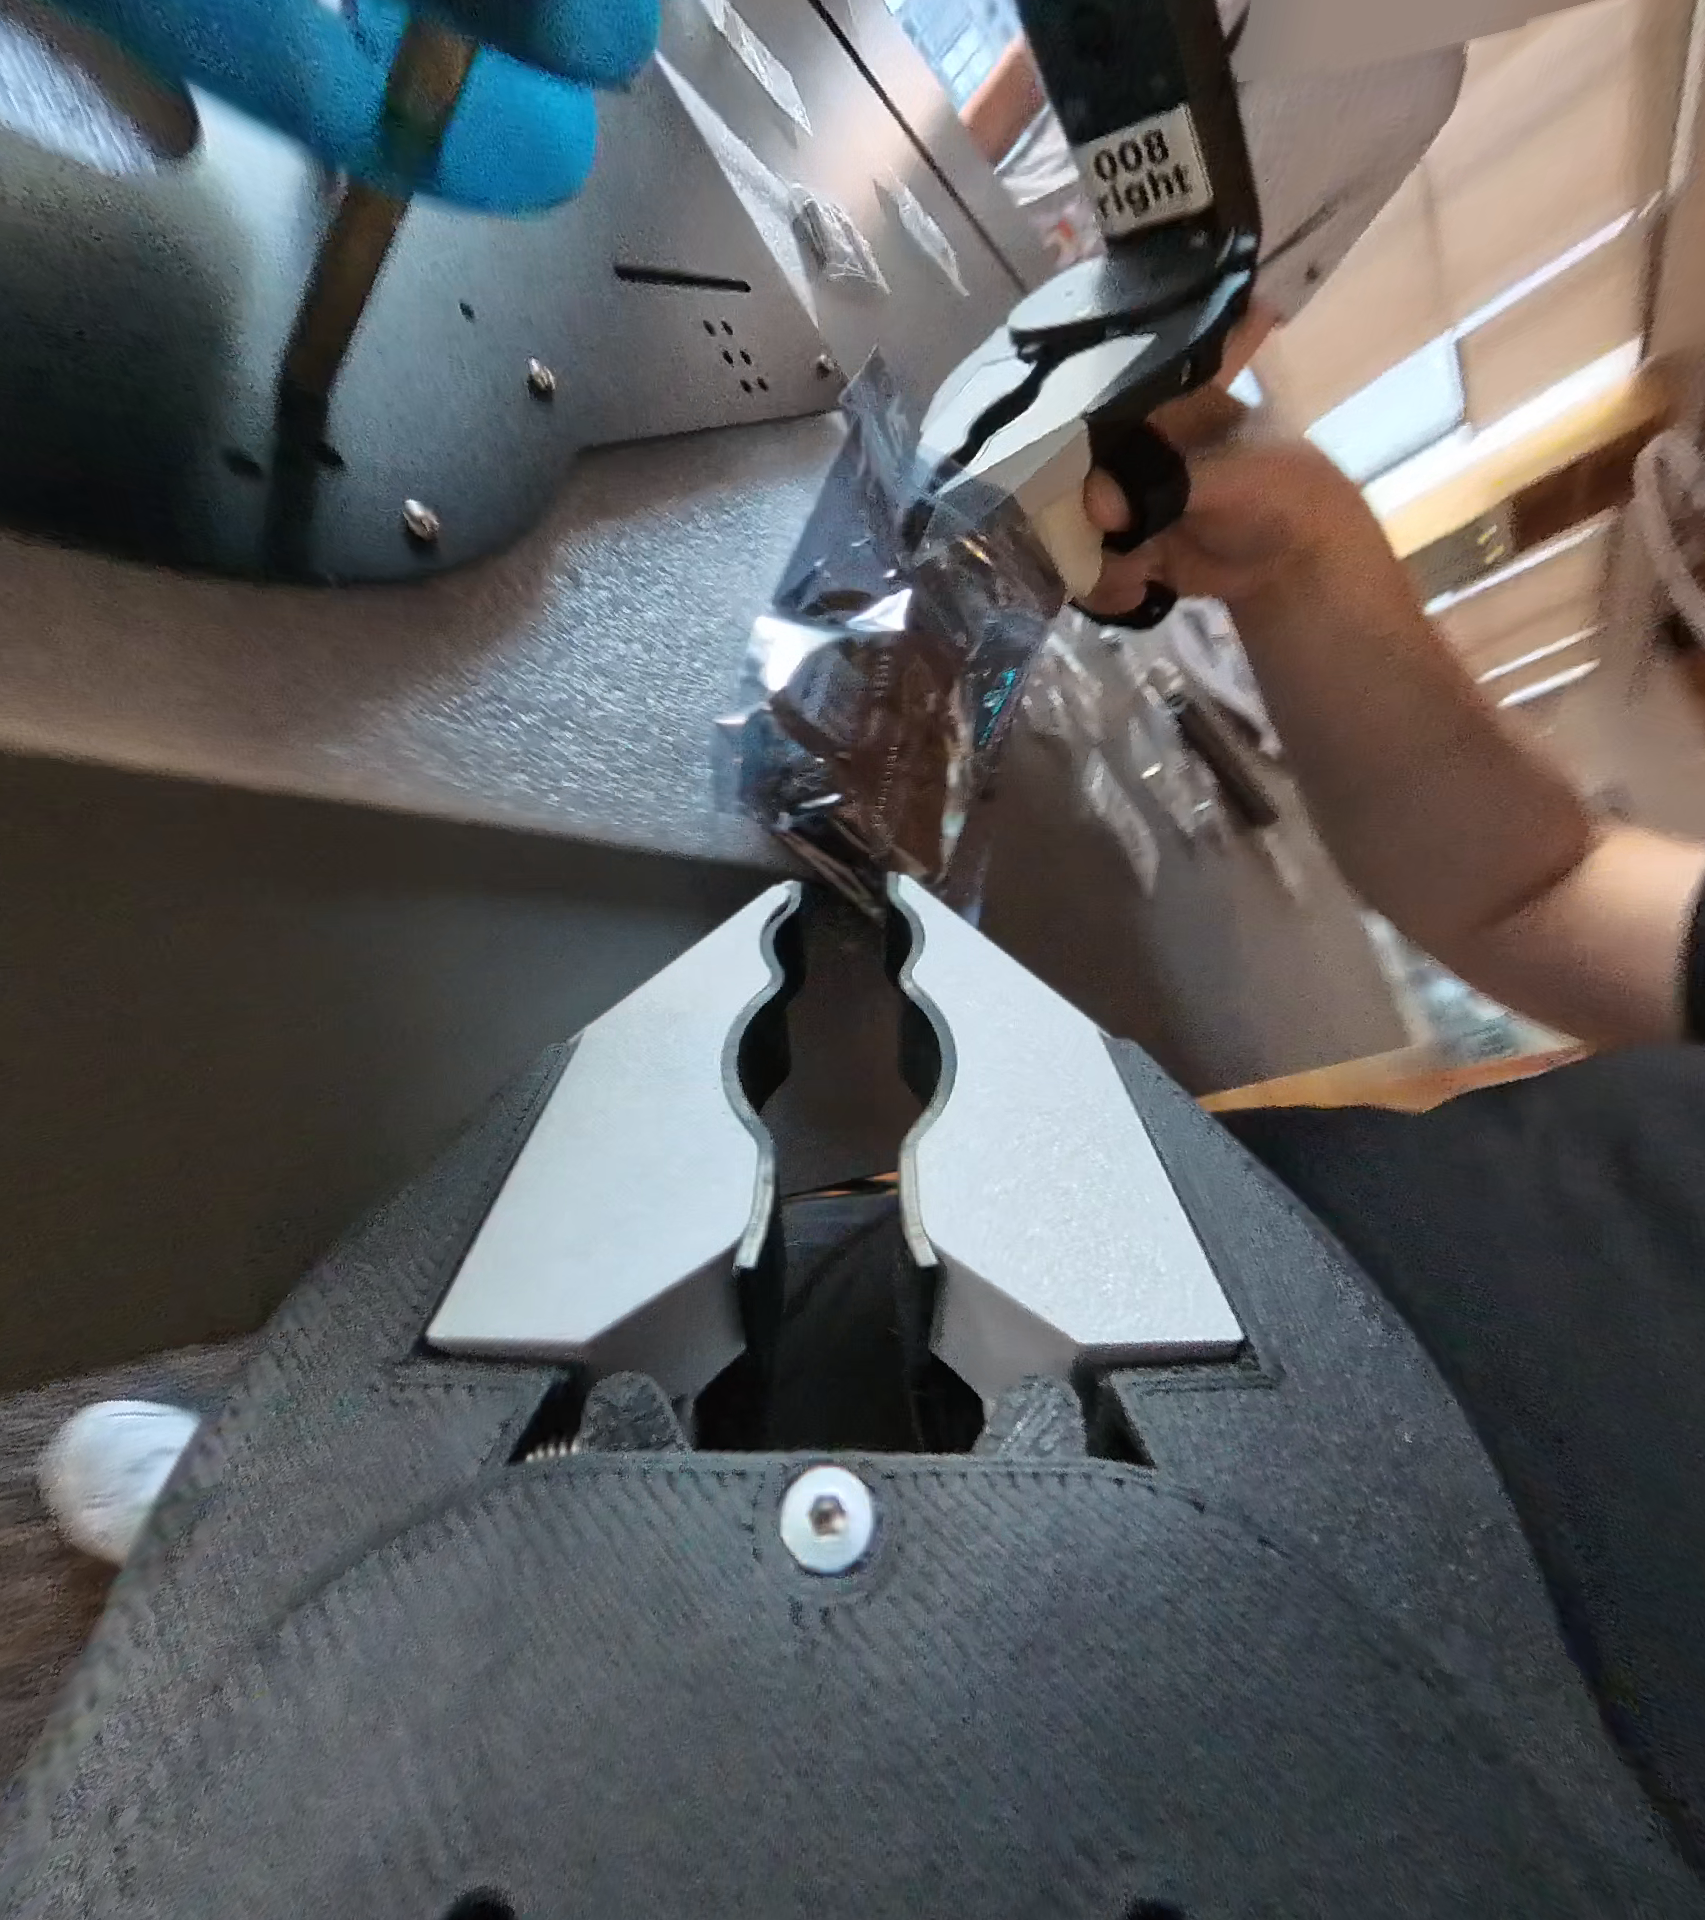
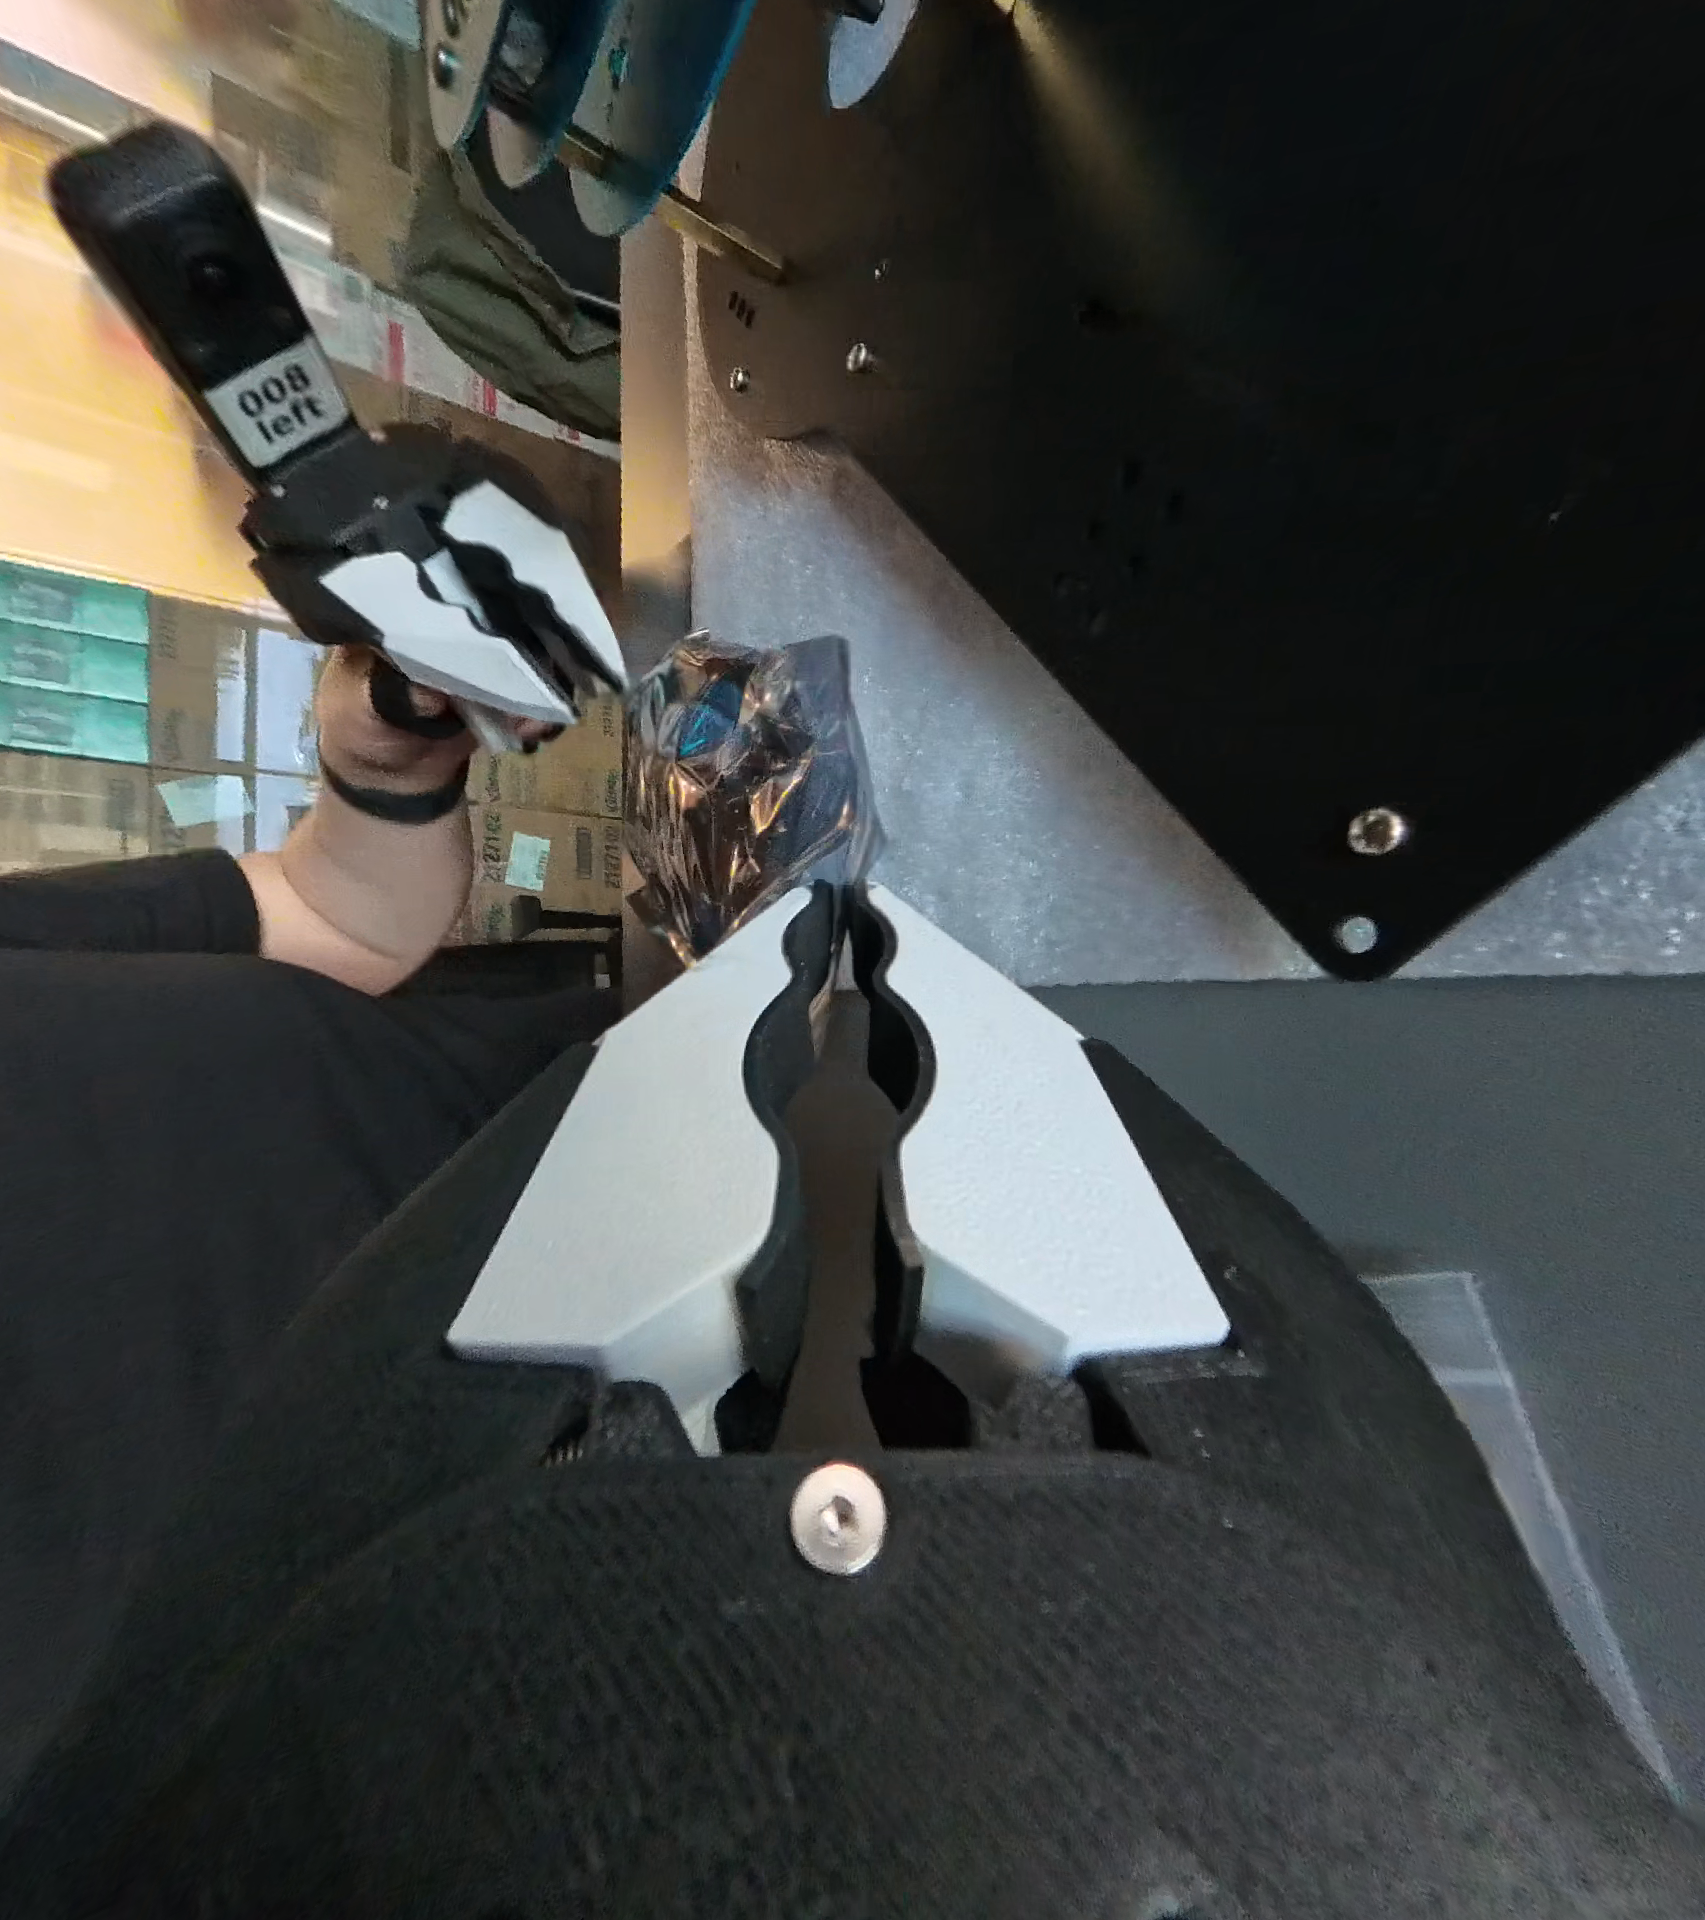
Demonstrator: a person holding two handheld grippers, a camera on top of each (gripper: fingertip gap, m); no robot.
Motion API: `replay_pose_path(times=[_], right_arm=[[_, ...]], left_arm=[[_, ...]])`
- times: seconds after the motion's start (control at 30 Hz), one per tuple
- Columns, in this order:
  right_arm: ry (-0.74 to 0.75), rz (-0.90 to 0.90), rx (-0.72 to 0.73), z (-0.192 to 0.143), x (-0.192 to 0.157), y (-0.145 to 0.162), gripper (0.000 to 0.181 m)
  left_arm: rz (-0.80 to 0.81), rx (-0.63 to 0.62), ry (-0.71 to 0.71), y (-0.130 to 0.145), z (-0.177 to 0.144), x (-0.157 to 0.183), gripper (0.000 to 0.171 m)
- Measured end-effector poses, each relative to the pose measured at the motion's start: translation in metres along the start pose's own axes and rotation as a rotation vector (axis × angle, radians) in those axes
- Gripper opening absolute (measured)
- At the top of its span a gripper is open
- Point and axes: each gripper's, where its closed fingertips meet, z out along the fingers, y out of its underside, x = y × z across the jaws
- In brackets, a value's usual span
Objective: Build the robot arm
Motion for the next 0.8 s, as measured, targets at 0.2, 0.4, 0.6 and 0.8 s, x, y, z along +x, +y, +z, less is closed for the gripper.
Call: replay_pose_path(times=[0.2,0.4,0.6,0.8], right_arm=[[0.073,-0.125,-0.026,-0.006,0.01,-0.009,0.021],[0.295,-0.331,-0.039,-0.044,0.024,-0.024,0.026],[0.672,-0.67,0.162,-0.066,-0.008,-0.023,0.026],[1.036,-1.275,0.138,0.036,-0.079,0.042,0.027]], left_arm=[[0.58,-0.034,-0.115,-0.014,-0.007,-0.017,0.015],[0.961,-0.197,-0.198,-0.012,-0.004,-0.025,0.02],[1.354,-0.321,-0.12,-0.017,-0.003,-0.019,0.017],[1.549,-0.321,0.011,-0.016,0.007,-0.024,0.021]])
